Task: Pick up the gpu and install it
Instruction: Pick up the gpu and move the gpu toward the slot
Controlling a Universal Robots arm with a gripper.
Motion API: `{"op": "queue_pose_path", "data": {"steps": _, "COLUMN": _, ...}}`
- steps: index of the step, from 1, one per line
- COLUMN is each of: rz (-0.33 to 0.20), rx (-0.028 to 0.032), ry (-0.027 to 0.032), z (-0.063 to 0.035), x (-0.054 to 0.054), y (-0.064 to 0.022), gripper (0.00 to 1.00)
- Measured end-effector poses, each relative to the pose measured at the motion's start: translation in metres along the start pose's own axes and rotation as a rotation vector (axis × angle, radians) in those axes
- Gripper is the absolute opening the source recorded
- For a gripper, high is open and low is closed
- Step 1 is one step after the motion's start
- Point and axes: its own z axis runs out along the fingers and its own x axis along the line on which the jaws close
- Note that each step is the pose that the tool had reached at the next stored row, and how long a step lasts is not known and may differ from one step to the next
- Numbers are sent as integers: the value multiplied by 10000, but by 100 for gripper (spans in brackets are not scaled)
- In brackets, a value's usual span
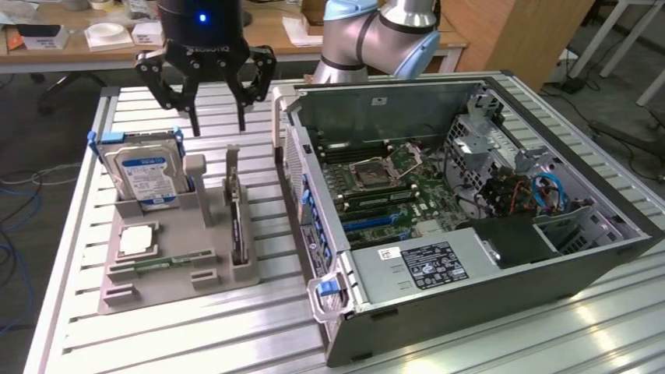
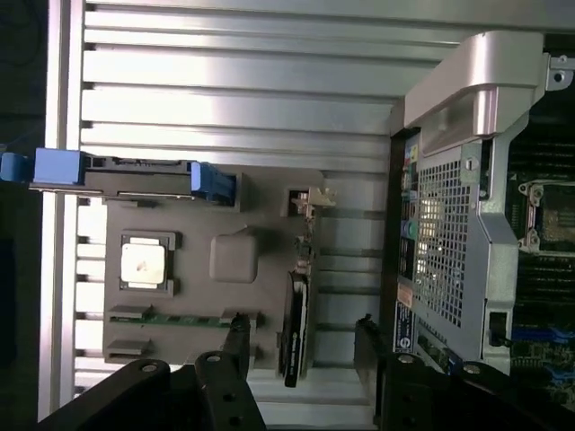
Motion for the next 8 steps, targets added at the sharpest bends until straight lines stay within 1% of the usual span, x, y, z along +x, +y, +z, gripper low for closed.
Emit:
{"op": "queue_pose_path", "data": {"steps": 4, "rz": -9, "rx": -3, "ry": 4, "z": 70, "x": 1, "y": -114, "gripper": 59}}
{"op": "queue_pose_path", "data": {"steps": 6, "rz": -7, "rx": -1, "ry": 6, "z": 104, "x": 3, "y": -138, "gripper": 59}}
{"op": "queue_pose_path", "data": {"steps": 8, "rz": -6, "rx": -2, "ry": 4, "z": 141, "x": 4, "y": -144, "gripper": 59}}
